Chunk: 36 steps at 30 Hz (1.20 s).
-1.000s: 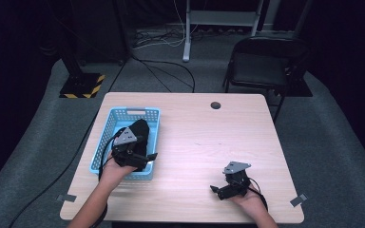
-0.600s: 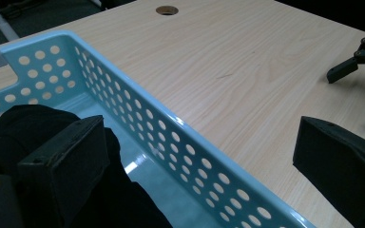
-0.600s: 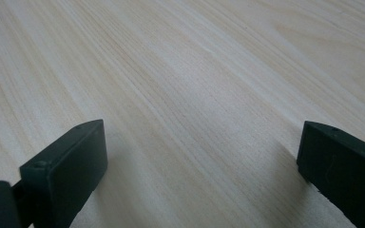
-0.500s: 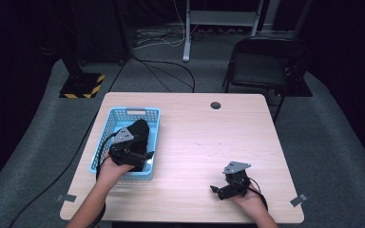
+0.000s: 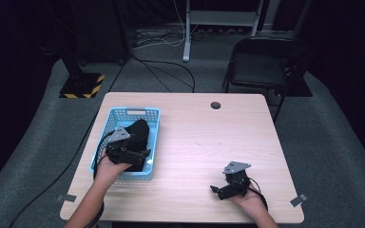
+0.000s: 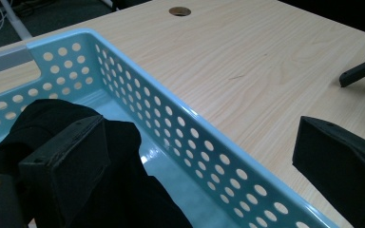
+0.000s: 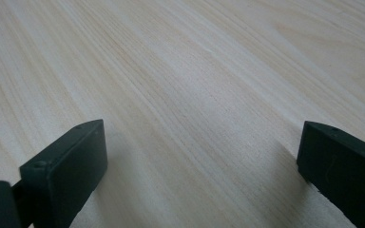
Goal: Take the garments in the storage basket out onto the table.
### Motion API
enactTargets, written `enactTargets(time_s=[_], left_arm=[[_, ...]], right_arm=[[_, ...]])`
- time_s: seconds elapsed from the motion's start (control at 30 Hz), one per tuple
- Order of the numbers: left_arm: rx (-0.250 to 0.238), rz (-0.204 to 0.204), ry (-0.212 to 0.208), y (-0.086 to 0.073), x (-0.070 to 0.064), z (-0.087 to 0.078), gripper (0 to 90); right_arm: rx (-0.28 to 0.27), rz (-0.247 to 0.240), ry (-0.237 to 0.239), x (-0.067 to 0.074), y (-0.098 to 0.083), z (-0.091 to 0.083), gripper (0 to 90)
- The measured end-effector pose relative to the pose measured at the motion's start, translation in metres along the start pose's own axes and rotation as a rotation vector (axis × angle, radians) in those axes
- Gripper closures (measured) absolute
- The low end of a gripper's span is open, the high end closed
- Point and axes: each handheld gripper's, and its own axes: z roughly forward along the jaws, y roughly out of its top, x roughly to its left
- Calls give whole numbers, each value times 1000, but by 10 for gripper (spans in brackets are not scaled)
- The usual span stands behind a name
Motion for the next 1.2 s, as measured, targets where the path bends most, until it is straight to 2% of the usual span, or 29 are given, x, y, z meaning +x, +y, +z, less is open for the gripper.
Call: enactTargets(time_s=[0.3, 0.53, 0.83, 1.2], left_arm=[[-6, -17, 19, 0, 8, -4, 46], [8, -31, 34, 1, 14, -3, 46], [16, -66, 68, 2, 26, -2, 46], [30, -86, 74, 3, 31, 4, 46]], right_arm=[[0, 0, 0, 0, 0, 0, 20], [0, 0, 0, 0, 0, 0, 20], [0, 2, -2, 0, 0, 0, 21], [0, 2, -2, 0, 0, 0, 21]])
